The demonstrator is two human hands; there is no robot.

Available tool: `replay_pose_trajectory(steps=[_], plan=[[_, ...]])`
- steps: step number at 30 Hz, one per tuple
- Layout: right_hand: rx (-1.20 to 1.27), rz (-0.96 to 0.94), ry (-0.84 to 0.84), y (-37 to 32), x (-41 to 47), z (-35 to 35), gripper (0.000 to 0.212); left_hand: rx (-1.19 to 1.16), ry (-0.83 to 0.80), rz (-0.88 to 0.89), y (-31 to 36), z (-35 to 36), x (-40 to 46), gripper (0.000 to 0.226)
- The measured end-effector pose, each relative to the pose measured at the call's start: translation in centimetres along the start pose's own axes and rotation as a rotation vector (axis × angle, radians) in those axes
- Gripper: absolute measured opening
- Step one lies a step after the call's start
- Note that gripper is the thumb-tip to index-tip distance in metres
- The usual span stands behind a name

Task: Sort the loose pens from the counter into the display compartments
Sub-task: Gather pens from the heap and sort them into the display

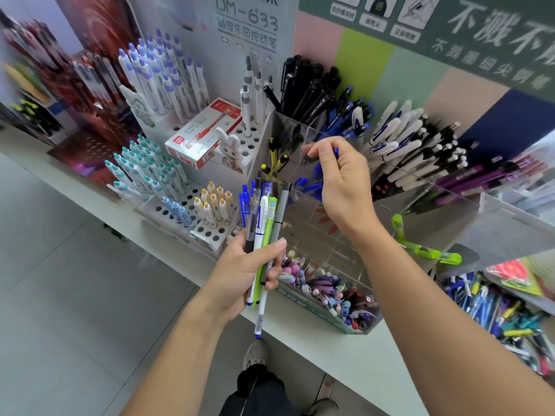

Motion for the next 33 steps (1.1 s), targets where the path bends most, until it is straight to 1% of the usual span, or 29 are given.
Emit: replay_pose_trajectory(steps=[3, 5, 8, 11, 14, 16, 17, 19, 21, 23, 24, 26, 27, 28, 30, 31, 33], plan=[[0.069, 0.027, 0.003, 0.0, 0.4, -0.4, 0.026, -0.002, -0.011, -0.004, 0.2, 0.6, 0.1, 0.029], [0.128, 0.027, 0.050, 0.0, 0.3, -0.9, 0.027, -0.007, -0.019, -0.002, 0.2, 0.9, 0.1, 0.029], [0.264, -0.066, 0.166, -1.2, 0.3, -2.2, 0.027, 0.000, -0.018, -0.004, 0.1, 1.0, 0.0, 0.030], [0.319, -0.154, 0.219, -2.4, 0.4, -2.8, 0.024, 0.005, -0.007, -0.007, -0.2, 0.7, -0.1, 0.033], [0.192, -0.083, 0.145, -1.1, -0.2, -1.5, 0.019, -0.014, 0.002, -0.027, -0.6, 0.5, -0.1, 0.031], [0.056, -0.029, 0.061, 0.2, -0.8, -0.5, 0.021, -0.017, 0.002, -0.036, -0.7, 0.5, -0.1, 0.031], [-0.010, -0.043, 0.043, 0.3, -1.0, -0.5, 0.023, -0.014, 0.004, -0.041, -0.8, 0.5, -0.1, 0.032], [-0.098, -0.108, 0.055, -0.8, -1.5, -1.2, 0.026, -0.001, 0.012, -0.051, -0.8, 0.4, -0.1, 0.035], [-0.128, -0.153, 0.104, -2.6, -2.4, -2.6, 0.024, 0.007, 0.015, -0.050, -0.8, 0.4, -0.2, 0.037], [-0.147, -0.145, 0.137, -4.2, -3.5, -4.3, 0.021, 0.018, 0.005, -0.045, -0.5, 0.6, -0.3, 0.040], [-0.155, -0.107, 0.122, -4.6, -4.0, -5.0, 0.019, 0.032, -0.007, -0.045, -0.5, 0.8, -0.3, 0.041], [-0.129, 0.037, 0.011, -4.7, -5.2, -5.4, 0.014, 0.086, -0.044, -0.056, -0.4, 1.4, -0.4, 0.041], [-0.106, 0.118, -0.066, -4.5, -5.9, -5.2, 0.014, 0.131, -0.071, -0.056, -0.3, 1.9, -0.5, 0.036], [-0.104, 0.176, -0.134, -4.3, -6.7, -4.9, 0.019, 0.194, -0.101, -0.044, -0.2, 2.5, -0.5, 0.027], [-0.171, 0.181, -0.225, -4.1, -7.8, -4.6, 0.038, 0.327, -0.167, -0.005, 0.1, 4.0, -0.4, 0.018], [-0.197, 0.159, -0.247, -4.0, -8.0, -4.7, 0.042, 0.366, -0.207, 0.003, 0.2, 4.9, -0.5, 0.019], [-0.195, 0.153, -0.229, -3.6, -8.1, -5.8, 0.039, 0.378, -0.287, -0.008, 0.1, 6.7, -0.6, 0.022]])
Point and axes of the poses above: each hand's wrist, its own x-axis towards the middle knuckle, its own z-axis out of the palm, y = z × x, the point moved 10 cm from there along x, towards the middle knuckle, and after that the axes turned 11 degrees about x, right-handed, at the moved point
